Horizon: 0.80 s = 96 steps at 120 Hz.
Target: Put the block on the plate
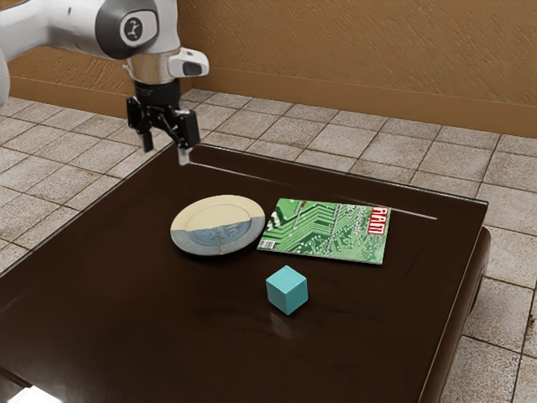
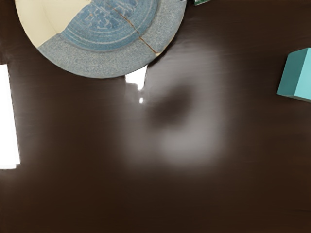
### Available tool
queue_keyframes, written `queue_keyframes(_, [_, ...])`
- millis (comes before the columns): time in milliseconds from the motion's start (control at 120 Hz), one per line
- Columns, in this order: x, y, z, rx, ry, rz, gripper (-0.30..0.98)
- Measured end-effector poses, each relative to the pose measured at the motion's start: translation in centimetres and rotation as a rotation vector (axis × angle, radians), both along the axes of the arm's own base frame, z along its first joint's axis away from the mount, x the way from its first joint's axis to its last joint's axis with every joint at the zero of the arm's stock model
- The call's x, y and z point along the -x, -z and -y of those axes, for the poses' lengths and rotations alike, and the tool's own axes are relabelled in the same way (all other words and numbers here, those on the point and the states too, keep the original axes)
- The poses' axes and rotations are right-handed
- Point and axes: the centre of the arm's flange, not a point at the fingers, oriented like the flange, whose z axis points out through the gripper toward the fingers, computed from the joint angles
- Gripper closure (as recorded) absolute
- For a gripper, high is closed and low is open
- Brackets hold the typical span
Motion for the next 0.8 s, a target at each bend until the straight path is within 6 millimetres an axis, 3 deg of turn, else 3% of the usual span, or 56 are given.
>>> queue_keyframes(92, [-0.3,0.2,-0.1,-0.016,0.008,0.009,0.00])
queue_keyframes(150, [-1.2,1.5,1.2,-0.014,0.036,0.012,0.00])
queue_keyframes(233, [-2.2,4.4,4.5,0.001,0.108,-0.002,0.00])
queue_keyframes(400, [-2.0,11.4,10.1,0.034,0.223,-0.043,0.00])
queue_keyframes(492, [-3.6,15.2,10.6,0.059,0.234,-0.045,0.00])
queue_keyframes(583, [-6.0,17.7,11.4,0.084,0.238,-0.027,0.00])
queue_keyframes(692, [-4.6,21.3,12.5,0.094,0.246,-0.038,0.00])
queue_keyframes(800, [-4.5,22.9,13.6,0.107,0.249,0.000,0.00])
